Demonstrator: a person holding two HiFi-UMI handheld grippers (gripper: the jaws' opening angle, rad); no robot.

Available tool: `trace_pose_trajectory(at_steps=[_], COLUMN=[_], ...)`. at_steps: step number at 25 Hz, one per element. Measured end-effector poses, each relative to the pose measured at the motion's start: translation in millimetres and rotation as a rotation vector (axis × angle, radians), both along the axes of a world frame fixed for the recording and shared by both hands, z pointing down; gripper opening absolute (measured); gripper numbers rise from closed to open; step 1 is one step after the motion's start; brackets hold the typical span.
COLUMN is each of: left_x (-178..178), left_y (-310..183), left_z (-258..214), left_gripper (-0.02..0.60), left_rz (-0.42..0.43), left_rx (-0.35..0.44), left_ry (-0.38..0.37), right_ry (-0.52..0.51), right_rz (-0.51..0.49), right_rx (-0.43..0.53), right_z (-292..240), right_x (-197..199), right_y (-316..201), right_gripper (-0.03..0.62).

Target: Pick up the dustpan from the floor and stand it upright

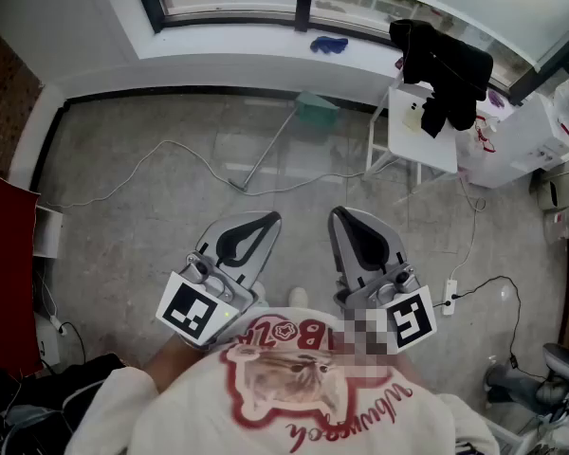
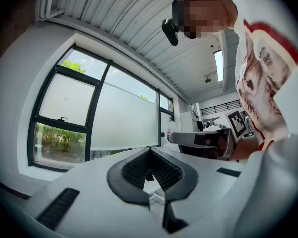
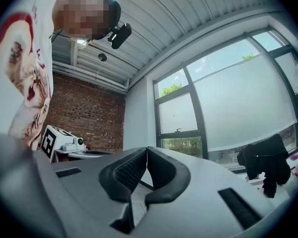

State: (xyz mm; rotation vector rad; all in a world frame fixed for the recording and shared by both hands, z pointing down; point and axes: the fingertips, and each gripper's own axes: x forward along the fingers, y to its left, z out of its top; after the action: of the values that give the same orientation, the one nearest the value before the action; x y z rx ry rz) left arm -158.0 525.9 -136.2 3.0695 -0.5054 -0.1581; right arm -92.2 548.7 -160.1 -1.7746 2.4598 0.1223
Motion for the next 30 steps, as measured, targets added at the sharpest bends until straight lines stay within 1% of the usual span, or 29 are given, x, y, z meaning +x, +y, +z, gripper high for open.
trace_pose_trajectory(at_steps=[9, 15, 19, 21, 26, 30], left_x=[2.2, 5.2, 9.5, 11.9, 27.0, 47.0], left_y=[1.0, 2.5, 2.6, 3.5, 4.6, 3.0], left_z=[-0.9, -1.4, -1.8, 0.2, 3.0, 3.8], left_gripper=[0.021, 0.021, 0.021, 0.021, 0.021, 0.021], left_rz=[0.000, 0.002, 0.007, 0.012, 0.023, 0.040], left_rx=[0.011, 0.017, 0.014, 0.009, -0.002, 0.005], left_ry=[0.004, -0.004, -0.003, -0.010, -0.018, -0.021], right_ry=[0.014, -0.018, 0.037, 0.022, -0.026, -0.001], right_rz=[-0.009, -0.034, -0.036, -0.035, -0.040, -0.049], right_rx=[-0.003, 0.017, -0.016, -0.024, -0.008, -0.012], right_z=[3.6, 0.5, 8.4, 9.8, 2.0, 5.2], right_x=[-3.5, -1.7, -0.2, 2.7, 14.1, 27.3], right_y=[-0.4, -0.9, -2.5, -4.1, -7.0, -6.6], right_gripper=[0.025, 0.025, 0.025, 0.025, 0.023, 0.025])
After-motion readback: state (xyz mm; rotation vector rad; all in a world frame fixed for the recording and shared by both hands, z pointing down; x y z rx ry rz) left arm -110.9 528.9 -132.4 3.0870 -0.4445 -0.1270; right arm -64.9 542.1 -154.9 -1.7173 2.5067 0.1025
